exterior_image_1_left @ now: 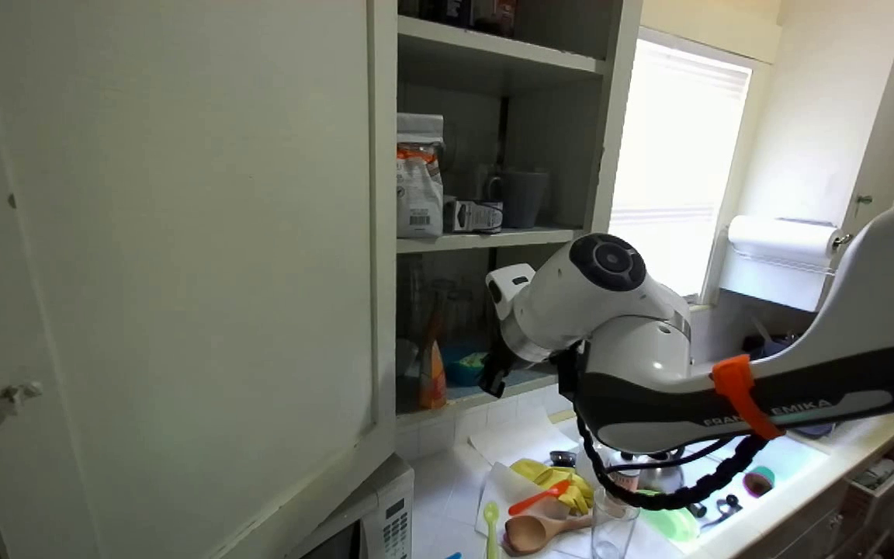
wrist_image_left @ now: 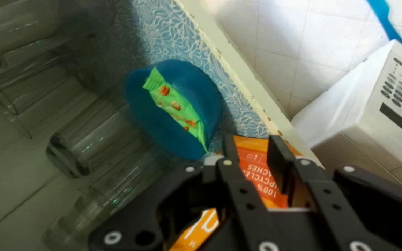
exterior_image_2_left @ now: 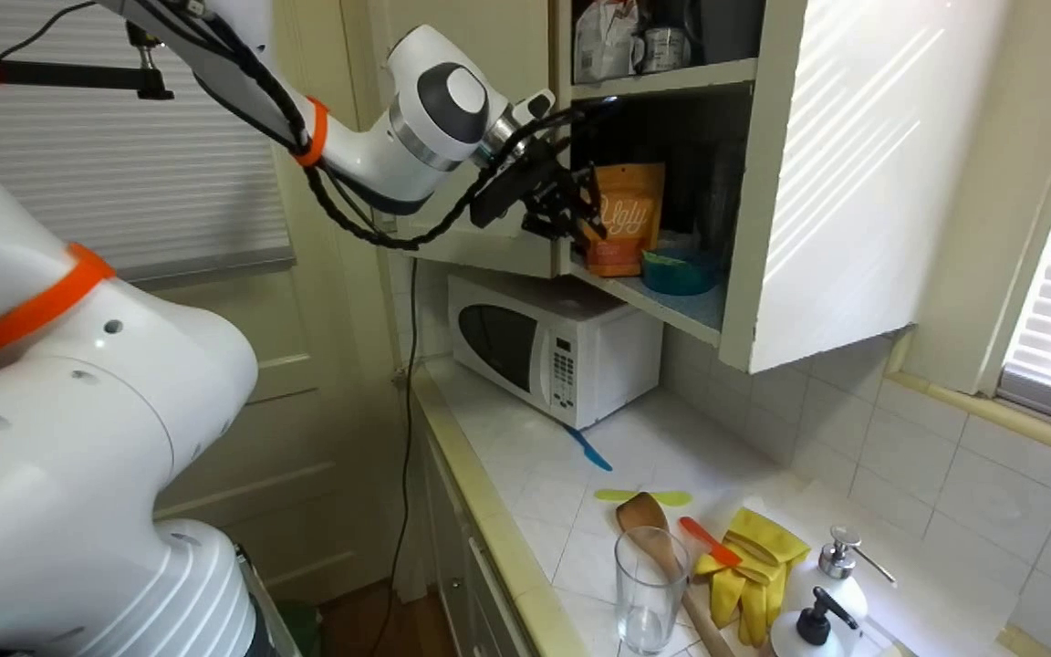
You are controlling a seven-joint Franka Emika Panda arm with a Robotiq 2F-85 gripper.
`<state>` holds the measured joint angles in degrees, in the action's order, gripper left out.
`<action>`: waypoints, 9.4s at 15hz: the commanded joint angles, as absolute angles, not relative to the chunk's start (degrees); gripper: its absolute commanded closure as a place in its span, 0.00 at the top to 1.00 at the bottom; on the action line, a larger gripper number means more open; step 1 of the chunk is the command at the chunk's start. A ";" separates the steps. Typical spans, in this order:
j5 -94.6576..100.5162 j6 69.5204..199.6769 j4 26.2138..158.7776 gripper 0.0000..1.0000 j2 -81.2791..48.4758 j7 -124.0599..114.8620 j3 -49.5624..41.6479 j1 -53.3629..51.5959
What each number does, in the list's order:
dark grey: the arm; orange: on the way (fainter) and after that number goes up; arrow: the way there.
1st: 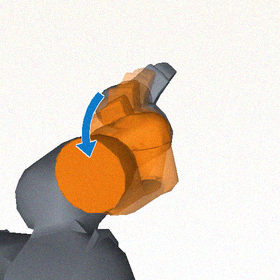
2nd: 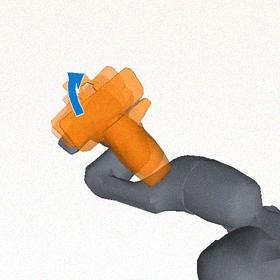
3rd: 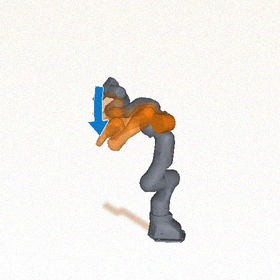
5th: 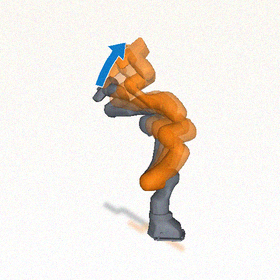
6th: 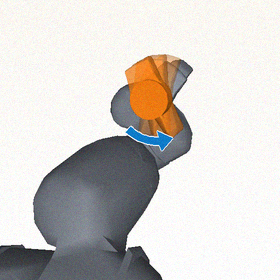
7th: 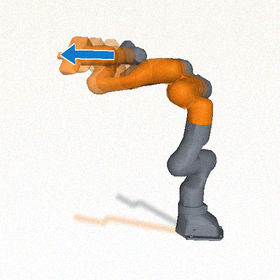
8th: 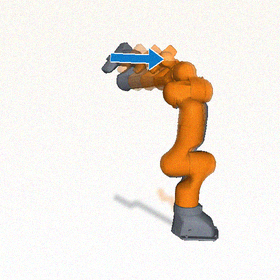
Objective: Pick up the orange sachet and put it in the open cabinet
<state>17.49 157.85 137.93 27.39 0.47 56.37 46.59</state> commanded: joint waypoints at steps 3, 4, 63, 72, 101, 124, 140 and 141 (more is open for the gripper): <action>24.48 160.89 137.21 0.00 16.59 -4.02 51.00 41.02; 21.46 163.30 137.55 0.00 17.07 -1.64 54.01 44.24; 21.95 198.21 140.22 0.01 3.40 -3.50 88.38 81.22; 21.02 191.63 139.22 0.00 2.71 -5.04 88.49 80.07; 15.91 200.33 141.47 0.00 1.61 -5.03 93.81 88.54; 17.10 201.24 140.83 0.01 2.14 -6.15 93.36 88.47; 18.54 200.40 139.92 0.00 0.11 -5.57 94.36 89.00; 18.67 200.00 139.91 0.00 -0.21 -5.60 94.48 89.02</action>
<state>17.46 201.25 139.85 1.98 -6.04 93.35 88.42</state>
